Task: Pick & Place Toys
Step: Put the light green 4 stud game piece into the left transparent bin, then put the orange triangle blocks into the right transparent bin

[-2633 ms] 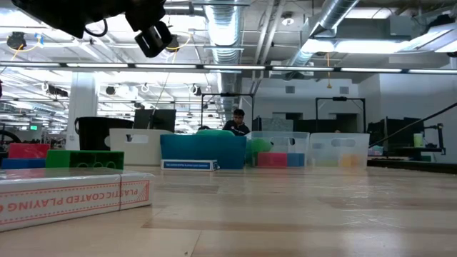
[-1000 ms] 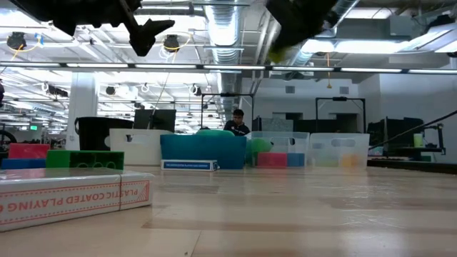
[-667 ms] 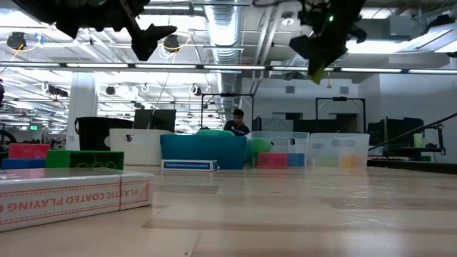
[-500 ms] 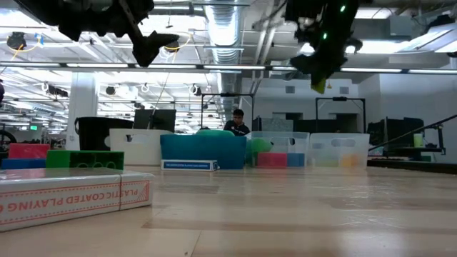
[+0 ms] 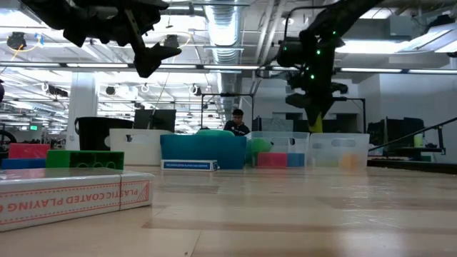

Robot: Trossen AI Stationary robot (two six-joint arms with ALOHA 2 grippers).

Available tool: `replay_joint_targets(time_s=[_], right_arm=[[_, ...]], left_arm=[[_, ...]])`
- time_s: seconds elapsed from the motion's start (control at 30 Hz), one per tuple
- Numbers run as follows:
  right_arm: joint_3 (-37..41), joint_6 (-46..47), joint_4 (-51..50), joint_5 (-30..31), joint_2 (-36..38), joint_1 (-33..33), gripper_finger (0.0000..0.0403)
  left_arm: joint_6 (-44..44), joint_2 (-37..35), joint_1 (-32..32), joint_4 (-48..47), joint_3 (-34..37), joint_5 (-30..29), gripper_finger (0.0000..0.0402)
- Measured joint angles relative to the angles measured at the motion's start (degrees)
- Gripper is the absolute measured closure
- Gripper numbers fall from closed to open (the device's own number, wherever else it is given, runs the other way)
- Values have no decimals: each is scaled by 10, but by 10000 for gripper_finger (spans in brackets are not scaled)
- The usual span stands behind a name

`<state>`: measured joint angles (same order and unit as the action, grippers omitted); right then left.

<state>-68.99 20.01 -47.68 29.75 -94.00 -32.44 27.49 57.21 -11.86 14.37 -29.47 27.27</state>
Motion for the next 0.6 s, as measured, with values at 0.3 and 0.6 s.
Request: replay_joint_targets(time_s=[0.3,0.6], right_arm=[[0,19,-37,-2,-20,-5,298],[0,-19,-7,-28,-15,20,196]], left_arm=[[0,0,0,0,0,0,55],[-1,0,0,3,0,0,55]])
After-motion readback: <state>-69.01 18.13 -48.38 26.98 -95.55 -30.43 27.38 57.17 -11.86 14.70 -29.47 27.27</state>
